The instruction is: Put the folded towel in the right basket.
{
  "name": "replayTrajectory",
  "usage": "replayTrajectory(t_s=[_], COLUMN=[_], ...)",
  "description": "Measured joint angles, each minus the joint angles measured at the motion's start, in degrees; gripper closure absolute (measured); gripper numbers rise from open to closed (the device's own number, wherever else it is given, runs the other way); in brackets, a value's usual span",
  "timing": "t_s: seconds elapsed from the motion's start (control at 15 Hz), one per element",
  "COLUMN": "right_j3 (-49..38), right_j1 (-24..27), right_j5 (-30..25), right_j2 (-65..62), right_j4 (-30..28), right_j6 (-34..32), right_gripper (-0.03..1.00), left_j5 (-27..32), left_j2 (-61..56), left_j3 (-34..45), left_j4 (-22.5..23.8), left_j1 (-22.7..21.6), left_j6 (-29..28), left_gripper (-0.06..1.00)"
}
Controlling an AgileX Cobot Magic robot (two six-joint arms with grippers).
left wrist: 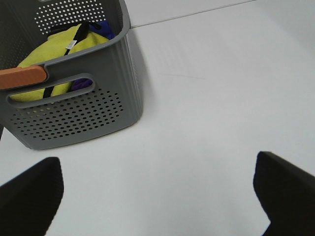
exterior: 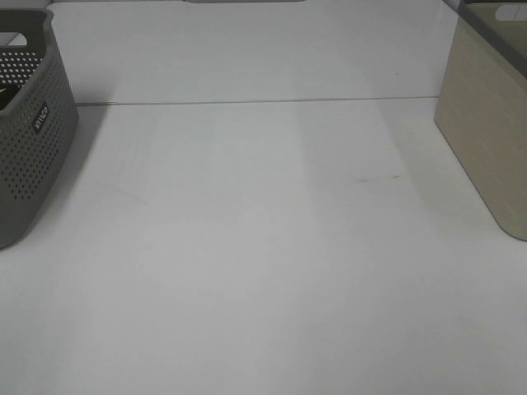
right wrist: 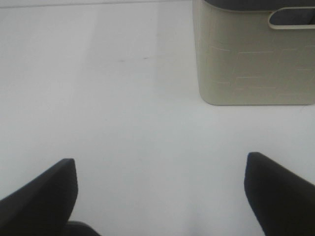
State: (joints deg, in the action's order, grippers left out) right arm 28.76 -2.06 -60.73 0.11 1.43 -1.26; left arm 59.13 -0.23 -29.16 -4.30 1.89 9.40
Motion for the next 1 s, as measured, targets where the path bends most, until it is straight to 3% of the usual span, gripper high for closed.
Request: replayTrajectory(t_s=[1.0], right_j3=[-0.1], right_j1=[0.6], right_j5=[0.0], right_j2=[-0.3], right_j4=[0.0], right_j6=[0.0], right_gripper=[0.12], left_j5=[0.0], left_j2=[0.0], left_j3=[0.0], left_j4=[0.0], left_j1=[0.0], left_j6=[0.0], left_gripper=[-0.04])
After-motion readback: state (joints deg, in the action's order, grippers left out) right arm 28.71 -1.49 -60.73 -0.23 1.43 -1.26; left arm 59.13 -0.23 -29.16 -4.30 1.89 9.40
